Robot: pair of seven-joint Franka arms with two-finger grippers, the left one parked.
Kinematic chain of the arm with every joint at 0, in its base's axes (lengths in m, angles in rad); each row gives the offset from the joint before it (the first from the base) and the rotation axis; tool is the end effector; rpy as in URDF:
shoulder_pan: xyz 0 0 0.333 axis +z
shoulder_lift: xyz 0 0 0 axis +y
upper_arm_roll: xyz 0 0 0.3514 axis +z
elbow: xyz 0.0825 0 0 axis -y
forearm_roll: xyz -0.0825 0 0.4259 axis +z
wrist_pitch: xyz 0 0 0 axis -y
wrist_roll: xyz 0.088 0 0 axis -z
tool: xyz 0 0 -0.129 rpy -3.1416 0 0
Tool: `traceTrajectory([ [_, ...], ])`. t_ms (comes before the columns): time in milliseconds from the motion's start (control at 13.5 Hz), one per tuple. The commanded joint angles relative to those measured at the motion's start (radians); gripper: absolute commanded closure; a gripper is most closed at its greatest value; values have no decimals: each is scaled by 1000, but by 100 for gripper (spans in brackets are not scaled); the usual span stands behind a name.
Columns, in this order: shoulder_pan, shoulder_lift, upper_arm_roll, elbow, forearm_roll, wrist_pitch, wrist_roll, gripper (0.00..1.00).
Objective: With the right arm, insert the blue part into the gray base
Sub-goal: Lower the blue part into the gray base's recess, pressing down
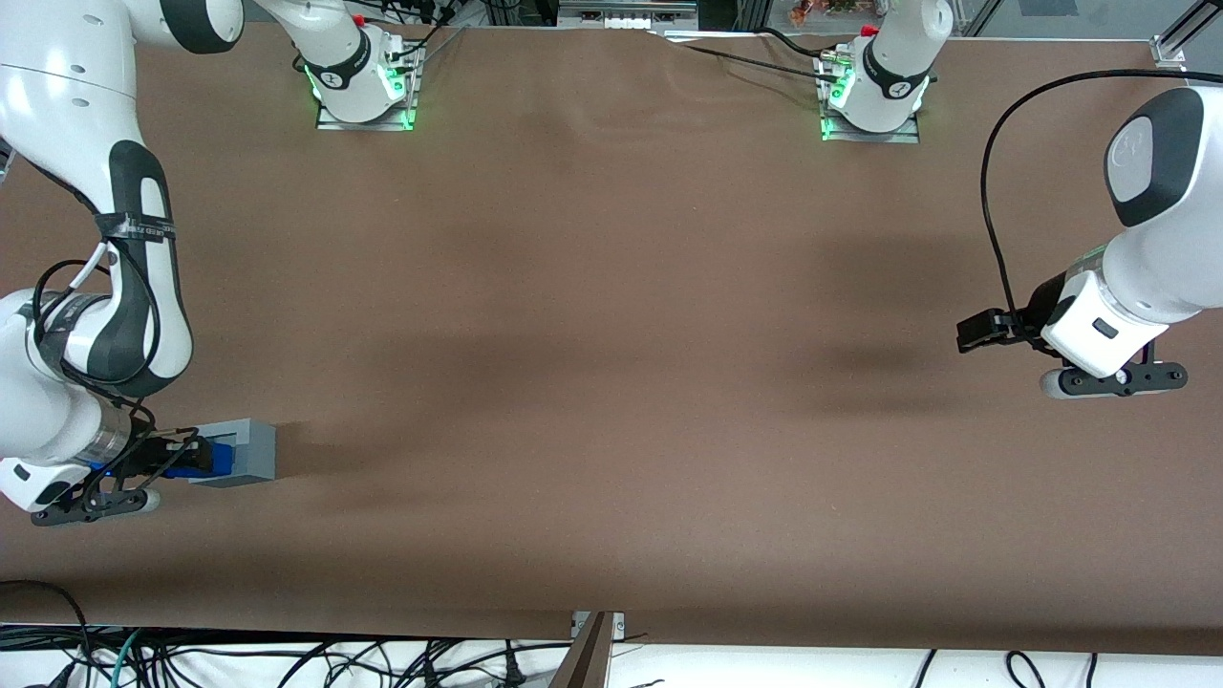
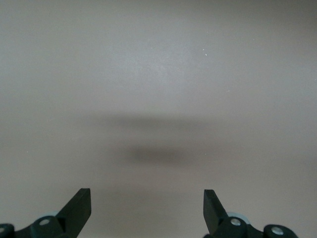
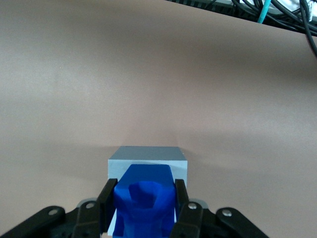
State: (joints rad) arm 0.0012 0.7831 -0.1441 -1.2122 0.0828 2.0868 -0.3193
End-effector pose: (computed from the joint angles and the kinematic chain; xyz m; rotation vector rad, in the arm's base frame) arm 0.8242 -0.0806 0.3073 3.0777 0.2864 0.1400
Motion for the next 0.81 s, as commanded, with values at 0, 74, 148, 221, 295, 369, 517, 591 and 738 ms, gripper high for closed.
traceTrajectory([
  [0, -3, -47, 3, -32, 2, -19, -26, 63],
  [74, -3, -50, 3, -33, 2, -19, -29, 63],
  [148, -3, -50, 3, -35, 3, -25, -38, 63],
  [221, -4, -50, 3, -35, 6, -27, -44, 63],
  [295, -4, -48, 3, -38, 8, -28, -44, 63],
  [369, -4, -48, 3, -44, 8, -27, -43, 63],
  [517, -7, -41, 3, -47, 11, -27, -41, 63],
  [591, -9, -39, 3, -52, 12, -25, -40, 63],
  [738, -12, -39, 3, -52, 14, -25, -29, 63],
])
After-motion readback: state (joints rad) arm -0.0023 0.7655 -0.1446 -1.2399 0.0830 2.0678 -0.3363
